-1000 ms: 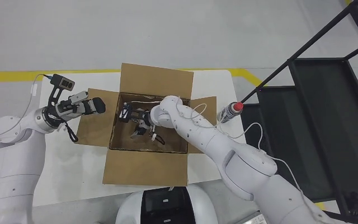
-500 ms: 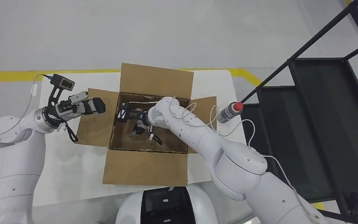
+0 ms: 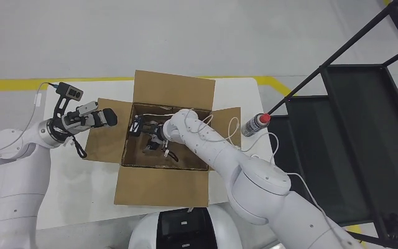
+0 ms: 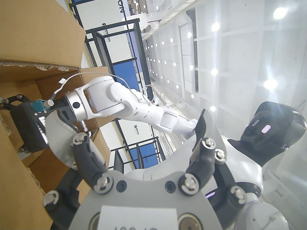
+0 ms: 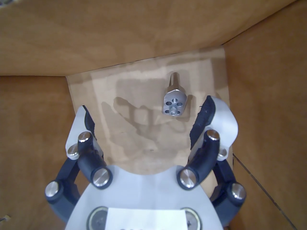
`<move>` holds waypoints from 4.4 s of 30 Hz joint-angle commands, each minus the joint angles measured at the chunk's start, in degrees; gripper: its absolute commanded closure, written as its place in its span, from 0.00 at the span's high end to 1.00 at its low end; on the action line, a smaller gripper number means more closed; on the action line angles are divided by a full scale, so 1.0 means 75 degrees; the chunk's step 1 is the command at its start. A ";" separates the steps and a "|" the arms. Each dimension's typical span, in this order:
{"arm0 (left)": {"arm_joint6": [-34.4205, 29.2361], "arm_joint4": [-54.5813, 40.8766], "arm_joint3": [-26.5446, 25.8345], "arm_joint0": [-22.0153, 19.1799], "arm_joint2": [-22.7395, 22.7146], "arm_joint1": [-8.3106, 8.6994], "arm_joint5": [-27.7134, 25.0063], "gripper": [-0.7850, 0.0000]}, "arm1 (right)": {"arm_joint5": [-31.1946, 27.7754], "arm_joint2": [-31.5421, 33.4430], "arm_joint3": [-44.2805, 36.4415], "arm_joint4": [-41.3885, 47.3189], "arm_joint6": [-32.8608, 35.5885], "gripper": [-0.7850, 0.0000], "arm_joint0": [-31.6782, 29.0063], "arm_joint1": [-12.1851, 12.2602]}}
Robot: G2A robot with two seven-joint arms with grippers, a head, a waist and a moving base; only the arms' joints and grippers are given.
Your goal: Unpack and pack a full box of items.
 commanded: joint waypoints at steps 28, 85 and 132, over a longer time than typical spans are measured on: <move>0.0000 0.0000 0.0000 0.0000 0.0000 0.0000 0.0000 1.00 | 0.1230 0.0024 -0.0071 -0.0595 -0.0341 0.00 0.0032 -0.0067; 0.0000 0.0000 0.0000 0.0000 0.0000 0.0000 0.0000 1.00 | 0.2366 0.2438 -0.7183 -0.2300 0.4801 0.00 -0.3300 0.2477; 0.0000 0.0000 0.0000 0.0000 0.0000 0.0000 0.0000 1.00 | 0.2002 0.1861 -0.4509 -0.1263 0.3497 0.00 -0.2323 0.1816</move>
